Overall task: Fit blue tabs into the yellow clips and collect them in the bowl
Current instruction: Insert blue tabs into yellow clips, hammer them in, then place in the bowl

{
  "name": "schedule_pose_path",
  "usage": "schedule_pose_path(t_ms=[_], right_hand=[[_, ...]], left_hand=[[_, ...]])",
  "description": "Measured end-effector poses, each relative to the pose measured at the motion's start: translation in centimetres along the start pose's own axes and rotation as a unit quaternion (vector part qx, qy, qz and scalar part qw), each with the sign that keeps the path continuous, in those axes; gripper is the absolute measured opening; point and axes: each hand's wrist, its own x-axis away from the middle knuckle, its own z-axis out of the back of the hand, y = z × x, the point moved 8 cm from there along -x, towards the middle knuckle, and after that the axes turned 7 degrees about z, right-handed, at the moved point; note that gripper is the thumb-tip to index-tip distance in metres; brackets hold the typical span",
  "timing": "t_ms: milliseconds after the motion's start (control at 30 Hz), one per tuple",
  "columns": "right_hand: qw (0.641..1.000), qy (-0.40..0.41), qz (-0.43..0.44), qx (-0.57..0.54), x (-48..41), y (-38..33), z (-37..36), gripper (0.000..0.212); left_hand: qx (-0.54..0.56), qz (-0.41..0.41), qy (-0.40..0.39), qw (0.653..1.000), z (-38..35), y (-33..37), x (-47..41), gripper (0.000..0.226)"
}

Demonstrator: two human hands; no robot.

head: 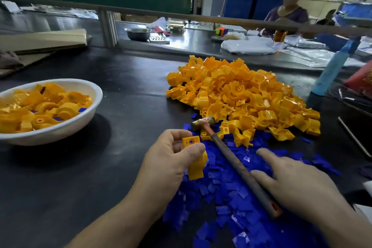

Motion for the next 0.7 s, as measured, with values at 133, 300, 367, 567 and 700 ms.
schedule_pose_path(t_ms=[133,300,367,567,700], right_hand=[[0.999,0.026,0.030,-0.015,-0.5,-1.2,-0.3,0.032],[0.995,0.080,0.029,-0.055,-0.6,-0.8,0.0,0.017],[0.991,0.106,0.038,-0.073,-0.5,-1.0,0.5,0.013],[0.979,0.132,0.051,-0.147,0.0,-1.7,1.3,0.020],[0.964,0.158,0.043,-0.209,0.3,-1.3,2.0,0.030]], left_hand=[[0.079,0.033,-0.007,0.996,0.0,-1.0,-0.5,0.061],[0.102,0.085,-0.021,0.991,-0.6,-2.2,-0.8,0.064],[0.103,0.095,-0.019,0.990,-0.7,-2.4,-0.9,0.063],[0.127,0.108,-0.060,0.984,-1.0,-2.6,-0.9,0.077],[0.122,0.095,-0.084,0.984,-1.4,-2.3,-0.8,0.080]])
